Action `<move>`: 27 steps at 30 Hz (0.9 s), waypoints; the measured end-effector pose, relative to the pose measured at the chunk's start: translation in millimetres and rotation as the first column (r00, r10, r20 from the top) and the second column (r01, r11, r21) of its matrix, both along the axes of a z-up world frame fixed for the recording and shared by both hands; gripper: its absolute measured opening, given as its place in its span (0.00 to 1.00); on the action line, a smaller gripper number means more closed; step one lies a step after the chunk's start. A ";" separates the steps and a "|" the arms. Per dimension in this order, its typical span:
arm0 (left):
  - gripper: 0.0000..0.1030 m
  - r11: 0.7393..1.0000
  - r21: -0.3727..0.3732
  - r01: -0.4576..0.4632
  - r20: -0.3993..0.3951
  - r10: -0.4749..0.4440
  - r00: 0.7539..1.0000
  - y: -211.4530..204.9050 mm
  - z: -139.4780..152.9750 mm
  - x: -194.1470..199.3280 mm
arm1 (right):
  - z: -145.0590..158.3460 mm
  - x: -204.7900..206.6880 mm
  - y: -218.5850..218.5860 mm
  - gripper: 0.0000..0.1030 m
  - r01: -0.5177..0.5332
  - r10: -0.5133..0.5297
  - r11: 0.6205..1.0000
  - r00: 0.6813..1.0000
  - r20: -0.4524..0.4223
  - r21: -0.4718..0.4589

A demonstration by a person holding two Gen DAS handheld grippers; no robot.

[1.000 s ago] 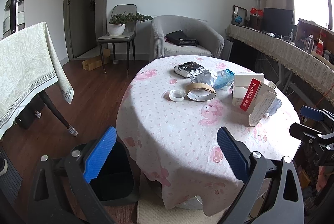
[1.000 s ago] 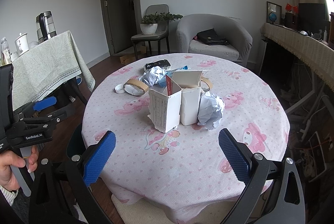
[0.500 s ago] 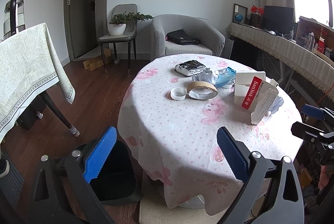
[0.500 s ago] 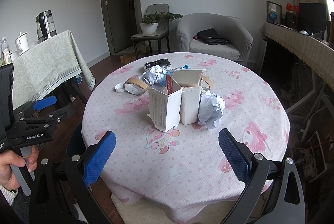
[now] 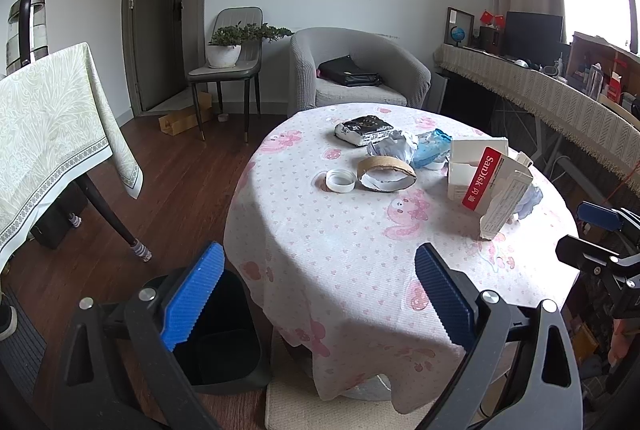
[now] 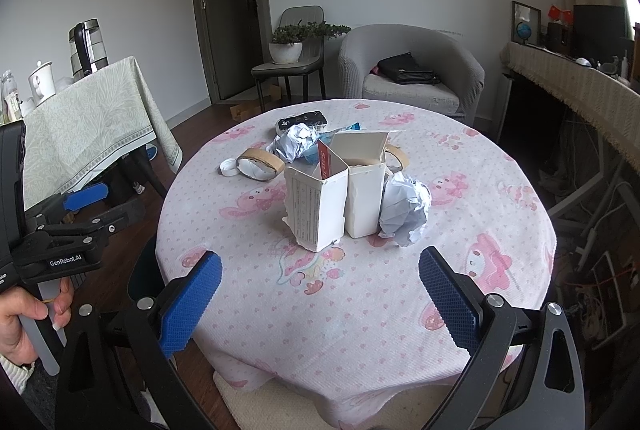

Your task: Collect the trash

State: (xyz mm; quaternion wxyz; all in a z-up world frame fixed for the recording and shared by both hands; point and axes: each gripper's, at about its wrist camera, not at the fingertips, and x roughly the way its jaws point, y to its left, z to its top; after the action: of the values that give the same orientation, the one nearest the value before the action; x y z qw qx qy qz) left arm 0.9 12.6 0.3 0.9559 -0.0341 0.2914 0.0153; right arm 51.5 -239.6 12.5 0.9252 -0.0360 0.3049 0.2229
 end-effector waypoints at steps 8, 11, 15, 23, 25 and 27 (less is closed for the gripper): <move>0.94 1.000 -0.001 0.002 -0.001 -0.002 1.000 -0.1 0.6 -0.3 | -0.8 0.8 0.6 0.97 -0.002 0.002 1.000 1.000 -0.004 0.001; 0.93 1.000 -0.001 0.000 -0.002 0.000 1.000 -1.0 1.0 -0.1 | -0.9 0.8 0.8 0.97 -0.002 0.002 1.000 1.000 -0.005 0.000; 0.91 1.000 0.000 -0.001 -0.003 0.001 1.000 -1.3 1.2 0.0 | -1.1 0.5 0.8 0.97 -0.001 0.001 1.000 1.000 -0.005 0.001; 0.90 1.000 -0.002 -0.001 -0.005 0.001 1.000 -1.5 0.5 0.5 | -1.0 0.7 0.6 0.97 0.000 0.000 1.000 1.000 -0.005 0.001; 0.90 1.000 -0.002 0.001 -0.006 -0.001 1.000 -1.5 0.7 0.6 | -0.8 0.8 0.6 0.97 -0.001 0.001 1.000 1.000 -0.005 0.001; 0.90 1.000 -0.007 0.005 -0.006 -0.005 1.000 -1.6 0.8 0.7 | -1.3 0.6 0.7 0.97 -0.001 0.001 1.000 1.000 -0.005 0.000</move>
State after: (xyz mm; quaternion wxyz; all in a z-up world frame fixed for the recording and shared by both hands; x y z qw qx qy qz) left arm 1.5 11.0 1.1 0.9550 -0.0364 0.2942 0.0120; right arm 52.1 -238.9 11.2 0.9244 -0.0358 0.3072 0.2234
